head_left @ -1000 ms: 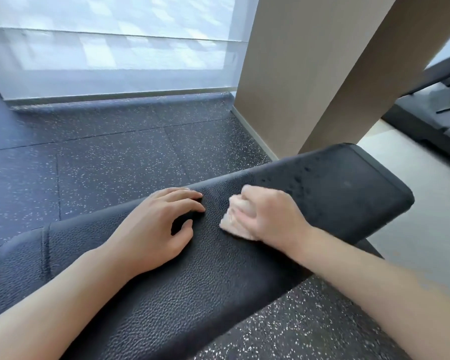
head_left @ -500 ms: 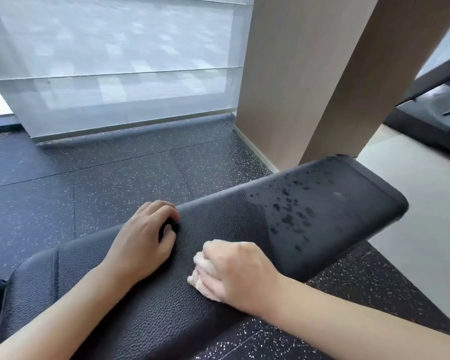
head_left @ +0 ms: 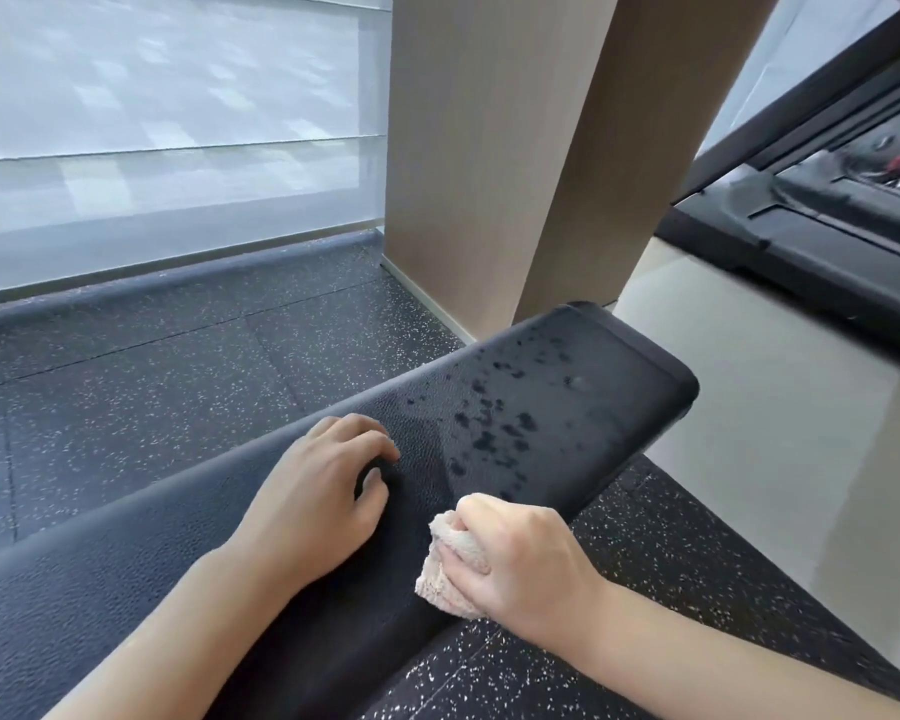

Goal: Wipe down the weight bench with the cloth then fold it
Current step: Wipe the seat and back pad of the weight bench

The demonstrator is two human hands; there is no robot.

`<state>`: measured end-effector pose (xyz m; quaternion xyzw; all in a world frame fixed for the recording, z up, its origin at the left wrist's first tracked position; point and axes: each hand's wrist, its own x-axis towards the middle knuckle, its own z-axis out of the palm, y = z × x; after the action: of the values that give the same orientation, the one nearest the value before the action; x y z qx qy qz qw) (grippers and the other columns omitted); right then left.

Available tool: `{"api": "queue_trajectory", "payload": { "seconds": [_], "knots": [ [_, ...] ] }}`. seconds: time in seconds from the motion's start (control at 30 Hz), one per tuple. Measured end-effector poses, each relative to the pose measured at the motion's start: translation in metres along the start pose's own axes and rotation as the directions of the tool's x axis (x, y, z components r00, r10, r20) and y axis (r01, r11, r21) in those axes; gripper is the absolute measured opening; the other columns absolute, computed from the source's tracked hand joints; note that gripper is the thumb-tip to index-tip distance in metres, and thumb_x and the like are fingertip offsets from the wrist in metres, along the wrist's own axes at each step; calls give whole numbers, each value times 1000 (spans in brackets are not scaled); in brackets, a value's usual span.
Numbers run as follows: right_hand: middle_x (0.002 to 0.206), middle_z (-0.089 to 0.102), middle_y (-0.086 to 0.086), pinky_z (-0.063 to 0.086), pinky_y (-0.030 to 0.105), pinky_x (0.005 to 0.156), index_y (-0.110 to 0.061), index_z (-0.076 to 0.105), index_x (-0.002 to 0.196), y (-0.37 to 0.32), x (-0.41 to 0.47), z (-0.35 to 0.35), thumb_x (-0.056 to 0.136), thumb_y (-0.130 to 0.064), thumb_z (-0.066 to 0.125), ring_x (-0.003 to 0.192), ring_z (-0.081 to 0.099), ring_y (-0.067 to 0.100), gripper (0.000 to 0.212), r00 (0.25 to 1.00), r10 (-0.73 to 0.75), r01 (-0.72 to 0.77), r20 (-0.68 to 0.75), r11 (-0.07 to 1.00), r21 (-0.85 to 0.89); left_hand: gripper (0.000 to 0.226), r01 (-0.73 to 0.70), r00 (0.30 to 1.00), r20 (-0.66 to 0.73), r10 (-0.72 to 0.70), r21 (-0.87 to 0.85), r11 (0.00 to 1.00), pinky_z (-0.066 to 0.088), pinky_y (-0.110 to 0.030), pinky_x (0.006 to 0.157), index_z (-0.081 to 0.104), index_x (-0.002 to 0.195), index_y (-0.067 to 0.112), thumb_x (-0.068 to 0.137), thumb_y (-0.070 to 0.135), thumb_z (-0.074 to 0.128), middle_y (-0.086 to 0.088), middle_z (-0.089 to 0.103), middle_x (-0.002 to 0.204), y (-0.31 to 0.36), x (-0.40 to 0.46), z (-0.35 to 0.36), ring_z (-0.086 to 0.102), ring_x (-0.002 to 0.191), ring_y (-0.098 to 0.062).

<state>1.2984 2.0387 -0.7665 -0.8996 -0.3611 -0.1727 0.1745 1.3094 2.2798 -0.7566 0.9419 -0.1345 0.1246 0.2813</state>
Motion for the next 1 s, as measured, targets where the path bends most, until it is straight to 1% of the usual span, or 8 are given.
{"api": "queue_trajectory", "payload": {
  "seconds": [0.17, 0.27, 0.33, 0.53, 0.63, 0.77, 0.9, 1.0],
  "knots": [
    [61, 45, -6, 38, 29, 47, -27, 31, 72, 32, 50, 2, 84, -33, 75, 56, 54, 20, 46, 995, 103, -103, -4, 993, -61, 30, -5, 1000, 13, 4, 11, 1000, 50, -44, 98, 72, 107, 30, 85, 29, 52, 18, 63, 117, -15, 19, 13, 57, 110, -16],
    [75, 65, 3, 36, 35, 58, -18, 49, 76, 64, 107, 19, 92, -37, 65, 74, 63, 33, 30, 958, 283, -276, 44, 953, -128, 35, 16, 999, -39, -16, 3, 1000, 50, -40, 102, 73, 114, 29, 87, 36, 52, 16, 64, 121, -20, 17, 9, 56, 114, -16],
    [86, 69, 10, 37, 37, 64, -15, 54, 83, 86, 148, 35, 94, -38, 58, 84, 64, 38, 26, 923, 383, -371, 38, 913, -170, 36, 33, 997, -68, -32, 15, 999, 50, -40, 100, 73, 115, 28, 87, 39, 53, 13, 65, 121, -20, 25, 6, 56, 113, -18],
    [94, 68, 13, 34, 34, 67, -15, 50, 80, 90, 202, 58, 93, -29, 53, 89, 64, 38, 19, 867, 494, -468, 60, 851, -238, 37, 61, 998, 6, -61, 6, 998, 51, -42, 96, 73, 111, 35, 84, 44, 50, 20, 63, 118, -25, 28, 7, 54, 109, -15],
    [89, 68, 11, 33, 34, 66, -14, 54, 83, 69, 177, 46, 93, -37, 53, 85, 64, 37, 25, 890, 454, -438, 48, 879, -190, 32, 106, 994, -10, -107, -37, 994, 49, -37, 99, 72, 111, 34, 86, 38, 53, 19, 63, 117, -28, 28, 5, 55, 111, -14],
    [81, 64, 2, 37, 37, 62, -23, 44, 78, 16, 107, 26, 92, -45, 53, 79, 64, 33, 27, 946, 280, -254, 160, 953, -167, 30, 158, 986, -40, -162, -100, 982, 45, -32, 101, 72, 115, 28, 88, 17, 64, 14, 65, 116, -31, 24, 6, 57, 113, -16],
    [67, 44, -4, 38, 30, 44, -27, 33, 73, -28, 33, -4, 86, -33, 62, 57, 48, 15, 33, 994, 23, -13, 110, 996, -90, 28, 135, 990, -21, -139, -148, 980, 42, -28, 98, 74, 106, 30, 87, 13, 63, 19, 65, 113, -29, 18, 4, 56, 110, -12],
    [66, 41, -4, 41, 33, 42, -31, 18, 78, -29, 14, -8, 89, -33, 65, 54, 43, 17, 48, 997, -23, 25, 72, 999, -21, 27, 113, 993, -24, -118, -153, 982, 41, -26, 98, 75, 104, 29, 86, 14, 62, 20, 65, 112, -29, 16, 4, 55, 107, -12]
  ]
}}
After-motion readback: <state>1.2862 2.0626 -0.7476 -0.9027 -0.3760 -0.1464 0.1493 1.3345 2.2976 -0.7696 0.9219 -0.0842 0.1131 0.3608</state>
